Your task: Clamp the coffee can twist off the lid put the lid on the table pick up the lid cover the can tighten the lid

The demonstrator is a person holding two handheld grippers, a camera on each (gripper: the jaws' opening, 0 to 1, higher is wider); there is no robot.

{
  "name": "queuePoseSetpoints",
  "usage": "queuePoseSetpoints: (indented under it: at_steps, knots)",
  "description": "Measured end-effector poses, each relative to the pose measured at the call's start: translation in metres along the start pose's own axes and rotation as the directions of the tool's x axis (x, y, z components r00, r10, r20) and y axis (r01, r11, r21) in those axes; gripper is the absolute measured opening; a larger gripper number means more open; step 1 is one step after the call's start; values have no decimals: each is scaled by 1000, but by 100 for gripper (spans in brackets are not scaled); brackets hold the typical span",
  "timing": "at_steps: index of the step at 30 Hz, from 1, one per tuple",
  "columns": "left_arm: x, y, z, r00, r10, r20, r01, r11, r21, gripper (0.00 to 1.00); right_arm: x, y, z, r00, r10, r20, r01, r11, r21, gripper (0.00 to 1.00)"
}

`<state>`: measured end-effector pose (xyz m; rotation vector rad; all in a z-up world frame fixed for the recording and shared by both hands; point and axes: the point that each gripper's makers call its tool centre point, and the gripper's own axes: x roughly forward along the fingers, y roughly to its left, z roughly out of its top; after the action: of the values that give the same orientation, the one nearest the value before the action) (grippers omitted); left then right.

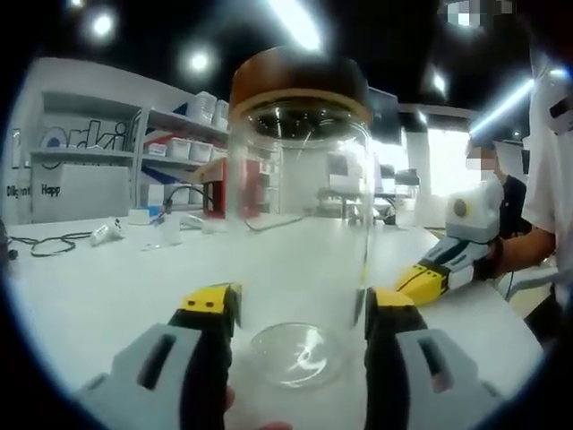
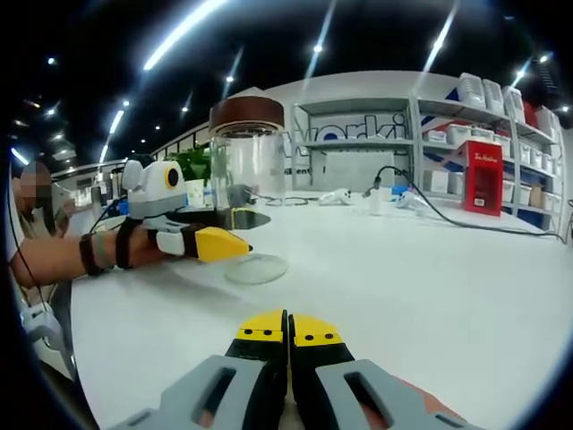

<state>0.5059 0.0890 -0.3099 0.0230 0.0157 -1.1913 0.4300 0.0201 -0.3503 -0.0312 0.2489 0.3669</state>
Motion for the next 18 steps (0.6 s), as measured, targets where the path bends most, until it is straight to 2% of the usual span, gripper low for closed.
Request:
queuePoseSetpoints:
  at_steps: [18]
  knots:
    - [2,1,0,1000,8,10,-8,1000,-8,47,-1,-4,4,999,-24,23,24,999,21,0]
